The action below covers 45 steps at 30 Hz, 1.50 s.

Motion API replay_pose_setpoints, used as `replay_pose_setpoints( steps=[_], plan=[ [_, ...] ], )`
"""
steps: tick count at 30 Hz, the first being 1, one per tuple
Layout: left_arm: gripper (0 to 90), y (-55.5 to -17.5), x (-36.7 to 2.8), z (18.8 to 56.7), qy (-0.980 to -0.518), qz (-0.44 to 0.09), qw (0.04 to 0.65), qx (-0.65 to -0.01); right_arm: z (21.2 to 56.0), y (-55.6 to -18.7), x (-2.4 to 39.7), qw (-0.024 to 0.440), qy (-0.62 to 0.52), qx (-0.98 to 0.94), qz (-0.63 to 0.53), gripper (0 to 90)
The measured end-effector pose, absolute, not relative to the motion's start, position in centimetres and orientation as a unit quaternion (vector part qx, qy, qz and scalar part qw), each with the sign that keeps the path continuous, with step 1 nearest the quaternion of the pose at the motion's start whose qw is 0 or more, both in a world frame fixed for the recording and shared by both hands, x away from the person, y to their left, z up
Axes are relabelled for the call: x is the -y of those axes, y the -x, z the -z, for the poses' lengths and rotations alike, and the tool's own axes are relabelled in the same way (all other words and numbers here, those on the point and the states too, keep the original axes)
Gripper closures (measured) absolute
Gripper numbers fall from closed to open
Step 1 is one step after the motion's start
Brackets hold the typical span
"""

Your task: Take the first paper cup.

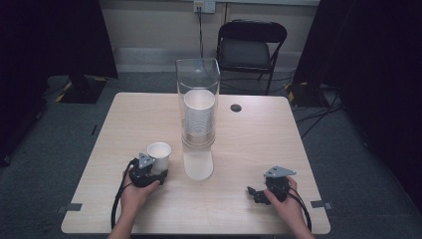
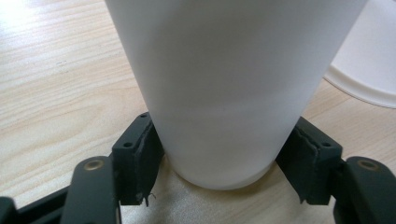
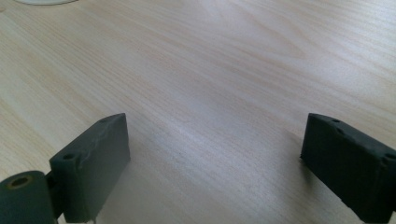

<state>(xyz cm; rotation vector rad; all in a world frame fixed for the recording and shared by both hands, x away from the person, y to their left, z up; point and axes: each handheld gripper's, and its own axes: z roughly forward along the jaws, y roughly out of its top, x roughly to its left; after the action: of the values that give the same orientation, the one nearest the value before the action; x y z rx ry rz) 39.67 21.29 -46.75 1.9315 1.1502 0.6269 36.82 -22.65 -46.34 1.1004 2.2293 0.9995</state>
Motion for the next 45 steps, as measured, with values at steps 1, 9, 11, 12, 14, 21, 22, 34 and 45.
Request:
replay_pose_setpoints(
  steps=[1, 9, 11, 12, 14, 21, 22, 34, 45],
  plan=[
    [31.4, -39.7, -21.3, 46.7, -0.763, -0.247, 0.391, -0.452, 46.3, -36.8, 22.7, 0.229, -0.400, -0.810, -0.362, 7.2],
    [19.7, -39.1, -21.5, 46.8, -0.766, -0.243, 0.384, -0.454, 46.3, -36.8, 22.7, 0.229, -0.400, -0.810, -0.363, 7.2],
    [19.3, -38.7, -21.8, 46.9, -0.769, -0.242, 0.383, -0.451, 46.3, -36.8, 22.7, 0.229, -0.400, -0.810, -0.363, 7.1],
    [18.8, -38.6, -21.9, 46.9, -0.770, -0.241, 0.384, -0.449, 46.3, -36.8, 22.7, 0.229, -0.400, -0.810, -0.363, 7.2],
    [18.5, -38.4, -22.0, 46.9, -0.770, -0.241, 0.383, -0.449, 46.3, -36.8, 22.7, 0.230, -0.400, -0.810, -0.362, 7.1],
    [16.3, -37.0, -23.0, 47.1, -0.779, -0.234, 0.386, -0.435, 46.3, -36.8, 22.7, 0.229, -0.400, -0.810, -0.363, 7.1],
    [16.3, -36.8, -23.1, 47.1, -0.780, -0.231, 0.386, -0.434, 46.3, -36.8, 22.7, 0.229, -0.400, -0.810, -0.363, 7.1],
    [14.3, -36.2, -23.6, 47.2, -0.792, -0.230, 0.380, -0.419, 46.2, -36.6, 21.7, 0.229, -0.411, -0.803, -0.365, 14.9],
    [14.1, -36.1, -23.6, 47.2, -0.788, -0.229, 0.384, -0.423, 43.8, -36.8, 17.6, 0.213, -0.359, -0.838, -0.352, 14.2]
  ],
)
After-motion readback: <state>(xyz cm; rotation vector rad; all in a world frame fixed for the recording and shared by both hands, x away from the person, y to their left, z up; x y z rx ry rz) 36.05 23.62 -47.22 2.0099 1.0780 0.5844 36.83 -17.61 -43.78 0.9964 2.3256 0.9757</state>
